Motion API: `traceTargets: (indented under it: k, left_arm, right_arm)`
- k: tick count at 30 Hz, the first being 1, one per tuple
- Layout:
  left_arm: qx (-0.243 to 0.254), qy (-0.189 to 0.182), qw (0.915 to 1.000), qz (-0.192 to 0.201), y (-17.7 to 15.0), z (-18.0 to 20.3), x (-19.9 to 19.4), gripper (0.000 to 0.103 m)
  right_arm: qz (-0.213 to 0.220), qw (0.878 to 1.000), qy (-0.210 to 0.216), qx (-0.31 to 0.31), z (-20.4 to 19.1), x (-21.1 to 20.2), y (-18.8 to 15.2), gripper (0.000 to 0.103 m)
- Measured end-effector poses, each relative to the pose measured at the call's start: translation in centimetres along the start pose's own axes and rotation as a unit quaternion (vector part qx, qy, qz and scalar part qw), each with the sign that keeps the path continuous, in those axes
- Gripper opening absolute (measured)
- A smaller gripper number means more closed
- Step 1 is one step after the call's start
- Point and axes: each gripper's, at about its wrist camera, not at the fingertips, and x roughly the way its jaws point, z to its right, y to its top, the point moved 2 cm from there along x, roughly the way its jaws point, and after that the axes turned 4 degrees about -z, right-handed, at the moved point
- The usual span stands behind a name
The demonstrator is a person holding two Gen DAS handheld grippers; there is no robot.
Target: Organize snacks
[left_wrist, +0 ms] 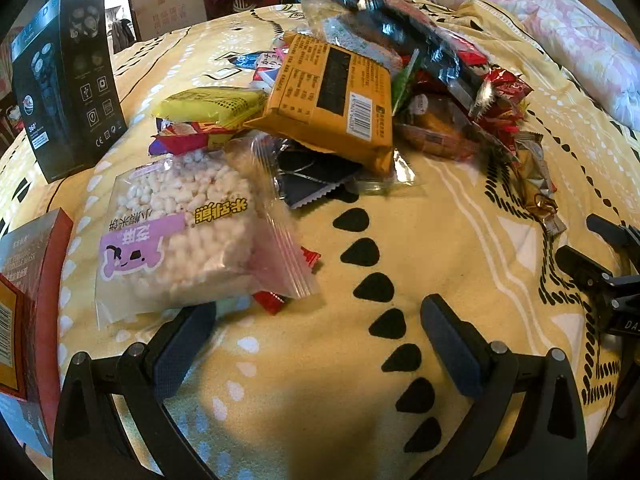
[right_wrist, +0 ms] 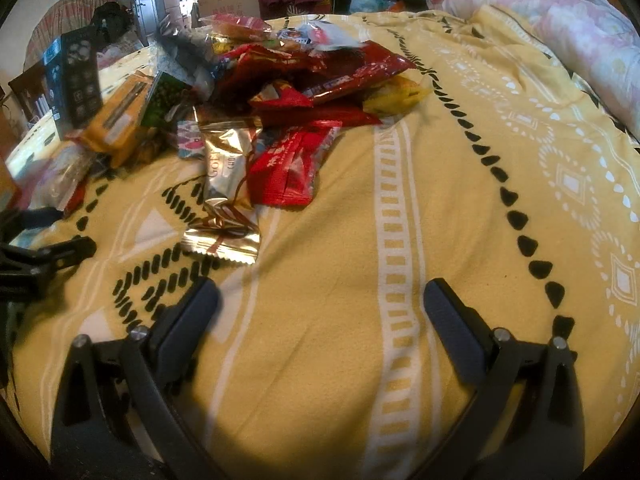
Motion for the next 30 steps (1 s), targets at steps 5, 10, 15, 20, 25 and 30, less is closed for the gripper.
traceTargets:
  k: [5, 10, 15, 20, 25, 30]
  left_arm:
    - [0.000, 0.000, 1.0000, 0.000, 0.0, 0.0, 0.0, 0.103]
    - [0.000, 0.000, 1.0000, 0.000, 0.0, 0.0, 0.0, 0.103]
    - [0.000, 0.000, 1.0000, 0.001, 0.0, 0.0, 0.0, 0.103]
    - [0.000, 0.000, 1.0000, 0.001, 0.0, 0.0, 0.0, 0.103]
    - [0.000, 0.000, 1.0000, 0.001, 0.0, 0.0, 0.0, 0.103]
    - [0.000, 0.000, 1.0000, 0.001, 0.1, 0.0, 0.0, 0.103]
  right_arm:
    - [-0.002, 1.000, -0.001, 0.000, 0.0, 0.0, 0.0, 0.103]
    - [-0.008, 1.000, 0.000, 0.001, 0.1, 0.2, 0.2, 0.103]
    - [-0.011, 1.000, 0.002, 0.003, 0.2, 0.3, 0.4, 0.103]
    - [-0.053, 0.998, 0.007, 0.033, 0.8, 1.2, 2.3, 0.103]
    - [-0.091, 0.993, -0.014, 0.078, 1.1, 2.6, 4.8, 0.103]
    - [-0.048, 0.998, -0.026, 0.041, 0.8, 3.3, 4.3, 0.103]
